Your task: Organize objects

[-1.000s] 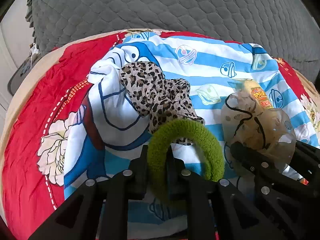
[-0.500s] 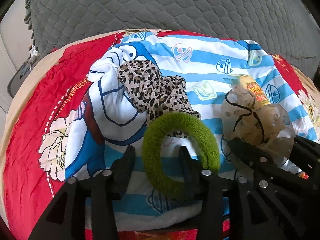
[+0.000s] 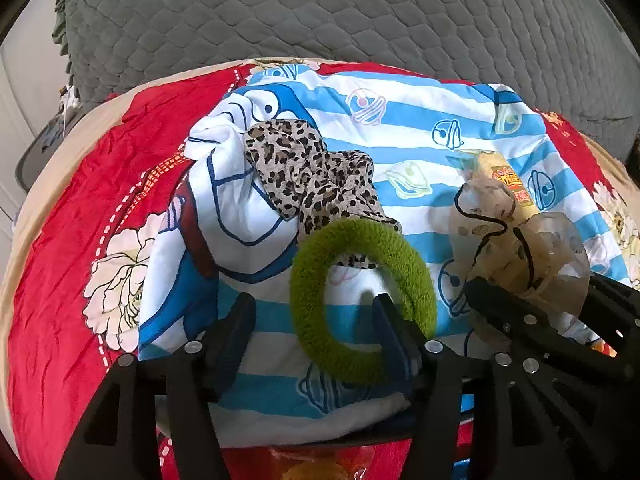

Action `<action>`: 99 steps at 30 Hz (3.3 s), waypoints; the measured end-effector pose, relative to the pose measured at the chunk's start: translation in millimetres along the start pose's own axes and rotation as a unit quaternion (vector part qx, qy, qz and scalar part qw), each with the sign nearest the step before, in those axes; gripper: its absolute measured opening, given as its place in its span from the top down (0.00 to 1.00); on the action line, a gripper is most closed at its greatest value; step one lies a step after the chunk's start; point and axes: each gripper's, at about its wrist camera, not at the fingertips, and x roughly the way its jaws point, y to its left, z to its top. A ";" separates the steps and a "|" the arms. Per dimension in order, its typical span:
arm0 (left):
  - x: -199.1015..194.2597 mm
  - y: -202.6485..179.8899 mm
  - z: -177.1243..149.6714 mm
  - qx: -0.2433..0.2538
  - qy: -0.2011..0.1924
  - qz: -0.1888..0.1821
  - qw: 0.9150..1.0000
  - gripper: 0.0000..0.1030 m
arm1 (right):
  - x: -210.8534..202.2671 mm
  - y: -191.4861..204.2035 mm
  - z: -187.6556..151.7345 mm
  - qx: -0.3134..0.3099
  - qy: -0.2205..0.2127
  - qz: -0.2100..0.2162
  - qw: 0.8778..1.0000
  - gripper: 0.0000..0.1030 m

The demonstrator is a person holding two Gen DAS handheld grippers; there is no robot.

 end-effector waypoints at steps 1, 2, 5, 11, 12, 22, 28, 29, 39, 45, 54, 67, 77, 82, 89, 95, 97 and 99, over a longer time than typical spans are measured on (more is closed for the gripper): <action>-1.0 0.4 -0.6 -0.001 -0.002 0.001 1.000 0.37 | -0.7 -0.2 0.0 0.001 0.000 0.000 1.000 0.73; -0.8 1.2 -0.4 -0.003 -0.002 0.001 1.000 0.37 | -1.4 -0.3 0.1 0.001 0.001 0.000 1.000 0.72; -4.0 2.6 -1.9 -0.005 -0.001 0.002 1.000 0.35 | -3.0 -1.3 0.1 0.001 -0.002 0.000 1.000 0.72; -11.6 4.6 -5.0 -0.006 -0.002 0.004 1.000 0.31 | -10.2 -3.0 -0.5 0.004 -0.005 -0.005 1.000 0.68; -12.2 5.2 -5.5 -0.008 -0.001 0.005 1.000 0.31 | -11.2 -3.2 -0.4 0.006 -0.004 -0.004 1.000 0.68; -19.8 10.0 -7.1 -0.012 -0.002 0.007 1.000 0.30 | -18.7 -0.9 0.1 0.005 -0.006 -0.006 1.000 0.65; -24.6 10.1 -8.7 -0.013 -0.004 0.007 1.000 0.30 | -25.4 0.8 0.0 0.004 -0.008 -0.006 1.000 0.65; -25.2 10.2 -9.2 -0.013 -0.003 0.007 1.000 0.30 | -25.8 0.6 -0.2 0.004 -0.008 -0.006 1.000 0.65; -35.0 10.9 -13.6 -0.013 -0.004 0.009 1.000 0.30 | -33.8 -0.1 -4.6 0.004 -0.008 -0.009 1.000 0.64; -43.3 11.8 -18.7 -0.016 -0.002 0.011 1.000 0.30 | -43.1 -0.6 -7.4 0.005 -0.009 -0.009 1.000 0.63; -61.4 8.9 -25.6 -0.021 -0.003 0.006 1.000 0.26 | -65.4 -3.0 -13.7 0.008 -0.014 -0.015 1.000 0.51; -93.0 4.4 -39.6 -0.016 0.007 -0.008 1.000 0.25 | -103.8 6.1 -26.3 0.010 -0.023 -0.017 1.000 0.44; -126.1 7.1 -57.5 -0.020 0.001 -0.013 1.000 0.25 | -142.9 16.1 -38.1 0.008 -0.038 -0.019 0.999 0.36; -143.3 8.5 -62.6 -0.016 -0.006 -0.016 1.000 0.25 | -160.9 19.2 -38.8 0.004 -0.046 -0.025 0.999 0.36; -163.6 15.5 -61.2 -0.025 -0.020 -0.016 0.999 0.25 | -181.5 18.7 -35.6 0.008 -0.060 -0.031 0.998 0.36; -173.0 15.6 -63.7 -0.025 -0.027 -0.016 0.999 0.25 | -189.3 24.1 -40.6 0.003 -0.062 -0.033 0.998 0.36; -176.7 14.9 -65.8 -0.023 -0.028 -0.011 0.999 0.25 | -191.6 25.8 -44.6 0.003 -0.063 -0.030 0.998 0.36; -181.0 15.0 -68.8 -0.023 -0.029 -0.009 0.999 0.25 | -194.5 27.1 -48.5 0.003 -0.064 -0.029 0.998 0.36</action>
